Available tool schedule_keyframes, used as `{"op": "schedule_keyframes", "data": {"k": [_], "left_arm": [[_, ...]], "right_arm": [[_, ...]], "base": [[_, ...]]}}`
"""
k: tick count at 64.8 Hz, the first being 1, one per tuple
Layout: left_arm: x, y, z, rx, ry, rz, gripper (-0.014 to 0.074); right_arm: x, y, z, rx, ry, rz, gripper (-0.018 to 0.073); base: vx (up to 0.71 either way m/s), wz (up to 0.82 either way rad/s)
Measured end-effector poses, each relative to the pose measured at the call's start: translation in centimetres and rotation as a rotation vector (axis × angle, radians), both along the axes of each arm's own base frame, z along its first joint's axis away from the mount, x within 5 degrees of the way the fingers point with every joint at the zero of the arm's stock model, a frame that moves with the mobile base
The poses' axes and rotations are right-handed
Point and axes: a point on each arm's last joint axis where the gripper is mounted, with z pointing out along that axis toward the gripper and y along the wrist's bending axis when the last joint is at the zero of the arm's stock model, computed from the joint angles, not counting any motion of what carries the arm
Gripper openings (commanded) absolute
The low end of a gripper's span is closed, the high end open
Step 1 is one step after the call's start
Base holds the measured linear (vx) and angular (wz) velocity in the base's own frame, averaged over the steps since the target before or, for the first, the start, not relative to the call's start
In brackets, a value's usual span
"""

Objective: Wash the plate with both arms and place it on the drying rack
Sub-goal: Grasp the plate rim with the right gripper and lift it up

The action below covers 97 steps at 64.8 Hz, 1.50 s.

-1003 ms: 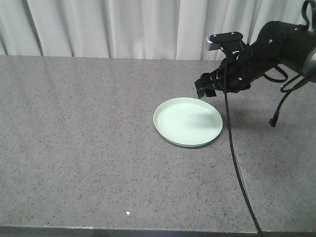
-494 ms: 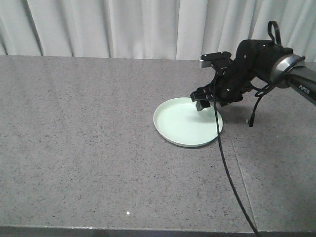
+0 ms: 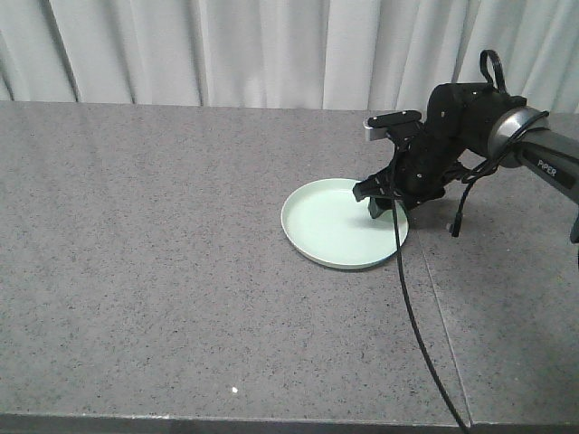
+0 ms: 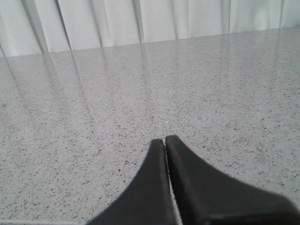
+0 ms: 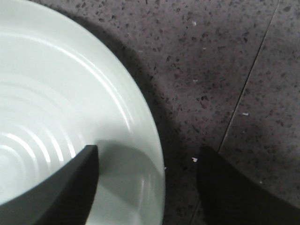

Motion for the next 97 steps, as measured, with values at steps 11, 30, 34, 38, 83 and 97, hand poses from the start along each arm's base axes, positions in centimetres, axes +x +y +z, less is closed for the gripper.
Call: {"op": "schedule_keyframes", "data": {"k": [11,30,34,38,83,97], "left_arm": [[0.0,0.0,0.0,0.000,0.000,0.000,-0.0006],[0.0,0.0,0.0,0.000,0.000,0.000,-0.0006],[0.0,0.0,0.0,0.000,0.000,0.000,-0.0006],[0.0,0.0,0.0,0.000,0.000,0.000,-0.0006],[0.0,0.0,0.0,0.000,0.000,0.000,-0.0006],[0.0,0.0,0.0,0.000,0.000,0.000,-0.0006]], "right_arm": [[-0.1,0.0,0.0,-0.003,0.015,0.002,0.0048],[-0.1,-0.1,0.1,0.001,0.016,-0.004,-0.0007],[-0.1,0.0,0.1,0.002,0.016,-0.004,-0.0005],[-0.1,-0.1,0.2,0.008,0.017,-0.004,-0.0002],[-7.1,-2.7,16.4,0.324,-0.196,0.129,-0.0001],[-14.8,-2.9,24.0,0.374,-0.332,0.185,-0.0001]], "base": [[0.00,0.00],[0.00,0.00],[0.00,0.00],[0.00,0.00],[0.00,0.00],[0.00,0.00]]}}
